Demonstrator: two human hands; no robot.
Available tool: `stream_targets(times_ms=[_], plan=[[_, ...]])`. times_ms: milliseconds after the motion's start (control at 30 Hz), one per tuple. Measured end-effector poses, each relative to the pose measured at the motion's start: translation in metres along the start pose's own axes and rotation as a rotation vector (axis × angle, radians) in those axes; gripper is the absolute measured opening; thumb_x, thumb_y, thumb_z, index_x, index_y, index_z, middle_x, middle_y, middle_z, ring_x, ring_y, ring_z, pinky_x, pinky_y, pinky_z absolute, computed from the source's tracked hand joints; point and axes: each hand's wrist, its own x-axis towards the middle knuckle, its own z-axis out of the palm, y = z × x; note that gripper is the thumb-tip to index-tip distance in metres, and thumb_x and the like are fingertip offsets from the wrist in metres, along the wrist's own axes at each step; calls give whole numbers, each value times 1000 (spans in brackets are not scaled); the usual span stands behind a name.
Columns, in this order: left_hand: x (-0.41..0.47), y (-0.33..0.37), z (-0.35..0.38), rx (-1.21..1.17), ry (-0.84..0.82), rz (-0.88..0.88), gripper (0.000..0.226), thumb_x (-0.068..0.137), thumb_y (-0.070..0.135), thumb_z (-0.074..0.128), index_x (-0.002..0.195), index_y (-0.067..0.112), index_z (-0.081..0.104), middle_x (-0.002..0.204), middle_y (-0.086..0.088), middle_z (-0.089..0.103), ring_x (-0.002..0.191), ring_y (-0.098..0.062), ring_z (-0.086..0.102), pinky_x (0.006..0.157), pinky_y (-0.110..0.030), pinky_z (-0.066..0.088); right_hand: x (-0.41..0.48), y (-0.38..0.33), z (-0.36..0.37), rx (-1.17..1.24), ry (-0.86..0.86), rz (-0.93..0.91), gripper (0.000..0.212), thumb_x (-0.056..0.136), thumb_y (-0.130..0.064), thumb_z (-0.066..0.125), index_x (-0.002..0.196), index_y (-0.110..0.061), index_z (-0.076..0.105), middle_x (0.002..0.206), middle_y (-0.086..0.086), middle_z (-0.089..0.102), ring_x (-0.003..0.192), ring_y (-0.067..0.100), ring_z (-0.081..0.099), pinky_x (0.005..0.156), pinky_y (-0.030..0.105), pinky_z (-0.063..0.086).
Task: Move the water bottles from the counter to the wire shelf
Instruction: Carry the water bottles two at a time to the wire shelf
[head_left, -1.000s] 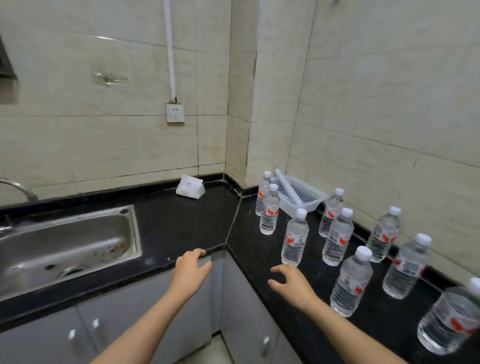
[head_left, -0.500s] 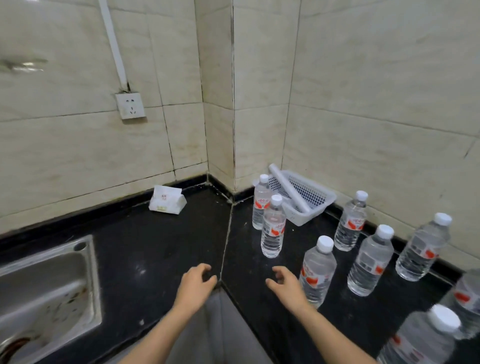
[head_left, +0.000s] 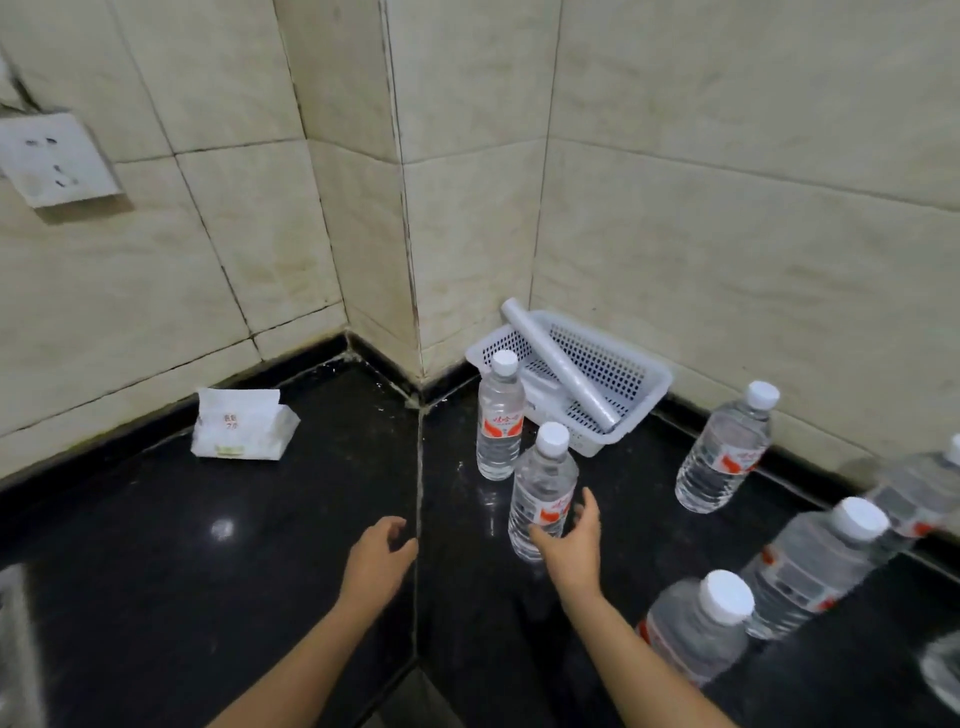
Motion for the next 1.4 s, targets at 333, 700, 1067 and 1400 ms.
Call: stream_targets(times_ms=[333, 700, 1067, 1400], plan=[[116, 57, 30, -169, -274, 188, 87, 71, 13, 75, 142, 13, 25, 141, -17, 39, 125, -30, 43, 105, -39, 38, 17, -23, 14, 10, -6, 21, 69, 62, -1, 79, 110, -26, 37, 95, -16, 57, 92, 8, 58, 76, 14, 44], [174, 79, 77, -293, -423, 234, 75, 59, 11, 82, 122, 14, 42, 123, -12, 58, 115, -27, 55, 102, -46, 43, 3, -27, 28, -77, 170, 102, 71, 62, -12, 83, 109, -34, 34, 101, -13, 56, 98, 9, 56, 86, 20, 40], [101, 29, 26, -268, -559, 288, 77, 58, 0, 82, 125, 11, 46, 110, -8, 62, 100, -24, 60, 91, -36, 45, -55, -22, 28, -123, 223, 151, 64, 62, -18, 80, 105, -32, 34, 101, -10, 57, 97, 10, 55, 80, 17, 36], [-49, -30, -4, -364, -516, 281, 58, 62, -12, 74, 109, 11, 51, 98, -12, 62, 87, -27, 59, 85, -37, 45, -206, 15, -14, -357, 346, 134, 62, 55, -43, 69, 110, -25, 48, 108, 0, 64, 103, 24, 58, 87, 33, 46]])
